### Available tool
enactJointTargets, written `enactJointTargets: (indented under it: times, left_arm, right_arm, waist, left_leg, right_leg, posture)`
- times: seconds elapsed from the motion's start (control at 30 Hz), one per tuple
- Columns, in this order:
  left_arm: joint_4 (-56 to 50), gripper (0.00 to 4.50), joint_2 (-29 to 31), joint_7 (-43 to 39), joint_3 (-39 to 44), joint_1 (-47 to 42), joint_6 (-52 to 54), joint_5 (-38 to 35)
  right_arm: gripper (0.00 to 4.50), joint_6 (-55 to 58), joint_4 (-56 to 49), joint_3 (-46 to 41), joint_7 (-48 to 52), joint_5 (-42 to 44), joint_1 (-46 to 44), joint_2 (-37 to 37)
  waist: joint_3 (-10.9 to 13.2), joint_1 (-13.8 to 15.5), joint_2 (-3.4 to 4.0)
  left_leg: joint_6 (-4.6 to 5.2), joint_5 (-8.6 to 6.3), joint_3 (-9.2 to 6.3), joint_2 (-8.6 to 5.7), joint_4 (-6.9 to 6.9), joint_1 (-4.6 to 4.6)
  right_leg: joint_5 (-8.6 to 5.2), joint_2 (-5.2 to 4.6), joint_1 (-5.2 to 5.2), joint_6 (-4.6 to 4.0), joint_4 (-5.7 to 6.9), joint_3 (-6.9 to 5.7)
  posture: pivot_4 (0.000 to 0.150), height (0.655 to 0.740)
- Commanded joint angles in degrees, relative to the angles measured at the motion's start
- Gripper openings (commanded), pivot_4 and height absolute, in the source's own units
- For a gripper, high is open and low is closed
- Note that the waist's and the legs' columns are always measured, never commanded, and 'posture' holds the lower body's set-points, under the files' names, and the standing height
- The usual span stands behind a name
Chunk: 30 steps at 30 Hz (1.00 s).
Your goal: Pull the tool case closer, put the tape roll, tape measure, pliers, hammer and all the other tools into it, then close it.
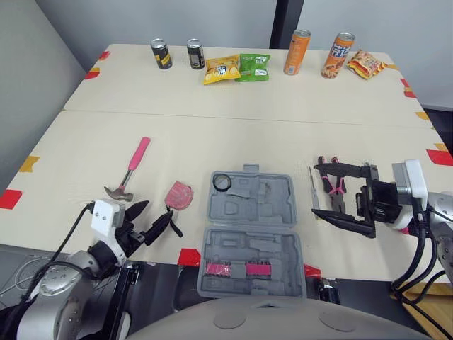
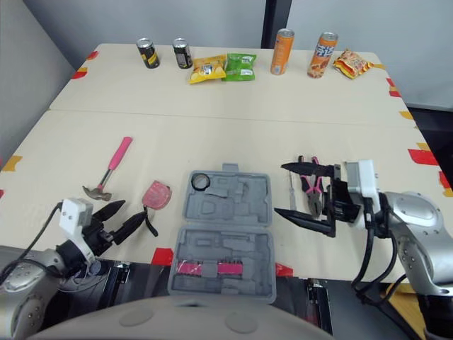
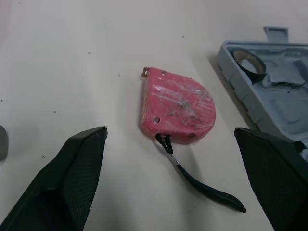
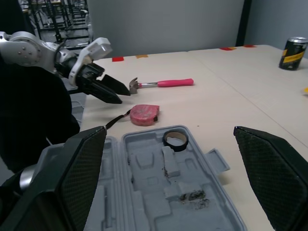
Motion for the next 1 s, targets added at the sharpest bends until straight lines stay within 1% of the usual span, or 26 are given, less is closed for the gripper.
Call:
enactJointTargets:
  times: [0.03, 0.13, 0.3, 0.43, 0.5, 0.63, 0.73, 0.8, 0.87, 0.93, 1.0]
  left_arm:
    - [-2.1, 4.47, -0.7, 2.4, -1.6, -0.1, -1.6, 3.0]
    - [-1.8, 4.47, -1.4, 3.5, -2.9, -1.8, -1.6, 3.7]
    - [-2.2, 4.47, -0.8, 3.6, -3.6, -3.6, -0.9, 4.1]
    - [-3.7, 4.47, -1.5, 5.4, -4.9, -5.3, 0.9, 4.3]
    - [-4.6, 4.47, -0.5, 5.0, -5.1, -6.3, 2.1, 3.4]
    - [-4.7, 4.47, 6.4, -3.5, -2.5, -7.9, 2.7, -0.4]
    - [-1.3, 4.47, 15.5, -14.8, 0.0, -10.8, 2.2, -3.6]
    - [3.3, 4.47, 21.6, -22.4, 0.9, -14.1, 1.6, -4.6]
    - [8.8, 4.47, 27.1, -29.9, 0.3, -17.9, 0.7, -4.6]
    - [14.8, 4.47, 32.1, -38.8, -2.3, -22.3, -2.9, -2.5]
    - [20.1, 4.47, 35.4, -46.0, -5.8, -26.8, -6.5, -0.1]
  right_arm:
    - [4.5, 0.5, -0.4, 0.0, 1.1, 0.7, -0.9, -0.5]
    - [4.5, 1.2, -0.5, 0.1, 1.1, 0.8, -1.7, -0.6]
    - [4.5, 1.7, -0.5, 0.1, 1.5, 0.7, -2.1, -0.6]
    - [4.5, 2.0, -1.0, -0.1, 1.5, 0.7, -1.8, -0.7]
    - [4.5, 2.3, -1.2, -0.2, 1.3, 0.8, -1.8, -0.7]
    - [4.5, 2.8, -1.5, -0.1, 1.0, 1.0, -2.3, -0.7]
    - [4.5, 3.2, -1.6, 0.3, 0.7, 1.0, -2.7, -0.4]
    - [4.5, 3.3, -1.7, 0.6, 0.6, 1.0, -2.9, -0.2]
    - [4.5, 3.3, -1.8, 0.8, 0.4, 0.9, -3.1, 0.1]
    - [4.5, 3.4, -2.2, 0.9, 0.2, 1.0, -3.0, 0.2]
    - [4.5, 3.3, -2.6, 0.7, 0.0, 1.1, -2.7, 0.4]
  waist:
    - [0.0, -0.2, 0.0]
    - [0.0, -0.3, 0.0]
    - [0.0, -0.3, 0.0]
    - [0.0, -0.4, 0.0]
    - [0.0, -0.3, 0.0]
    - [0.0, -0.3, 0.0]
    - [0.0, -0.3, 0.02]
    - [0.0, -0.3, 0.03]
    - [0.0, -0.3, 0.04]
    - [0.0, -0.3, 0.05]
    - [0.0, -0.3, 0.05]
  left_leg:
    - [0.0, 0.0, 0.0, 0.0, 0.03, 0.0]
    - [0.0, 0.0, 0.0, 0.01, 0.1, 0.01]
    - [0.0, 0.0, -0.04, 0.02, 0.28, 0.04]
    - [0.0, 0.0, -0.04, 0.03, 0.37, 0.01]
    - [0.0, 0.0, -0.04, 0.03, 0.41, -0.01]
    - [0.01, 0.0, -0.05, 0.03, 0.43, 0.01]
    - [0.01, 0.0, -0.08, 0.04, 0.42, 0.02]
    - [0.01, 0.01, -0.07, 0.04, 0.43, 0.04]
    - [0.01, 0.01, -0.06, 0.03, 0.43, 0.05]
    - [0.02, 0.01, -0.02, 0.03, 0.43, 0.02]
    - [0.02, 0.01, 0.02, 0.02, 0.43, 0.0]
  right_leg:
    - [0.0, 0.0, 0.0, 0.0, 0.01, 0.0]
    - [0.0, 0.0, 0.0, 0.01, 0.08, 0.01]
    - [0.0, 0.0, 0.0, 0.01, 0.33, 0.01]
    - [0.0, 0.0, 0.0, 0.01, 0.35, 0.02]
    - [0.0, 0.0, 0.0, 0.0, 0.37, 0.02]
    - [0.0, 0.0, -0.01, 0.0, 0.43, 0.01]
    - [0.0, 0.02, -0.06, 0.0, 0.51, 0.0]
    - [0.0, 0.03, -0.07, 0.0, 0.55, 0.01]
    - [0.0, 0.03, -0.11, 0.0, 0.57, 0.02]
    - [0.0, 0.03, -0.16, -0.01, 0.57, 0.05]
    - [-0.01, 0.02, -0.19, -0.03, 0.56, 0.07]
  posture:
    - [0.15, 0.74]
    - [0.15, 0.74]
    - [0.15, 0.74]
    - [0.15, 0.74]
    - [0.15, 0.74]
    - [0.15, 0.74]
    - [0.15, 0.74]
    - [0.15, 0.74]
    - [0.15, 0.74]
    - [0.15, 0.74]
    - [0.15, 0.74]
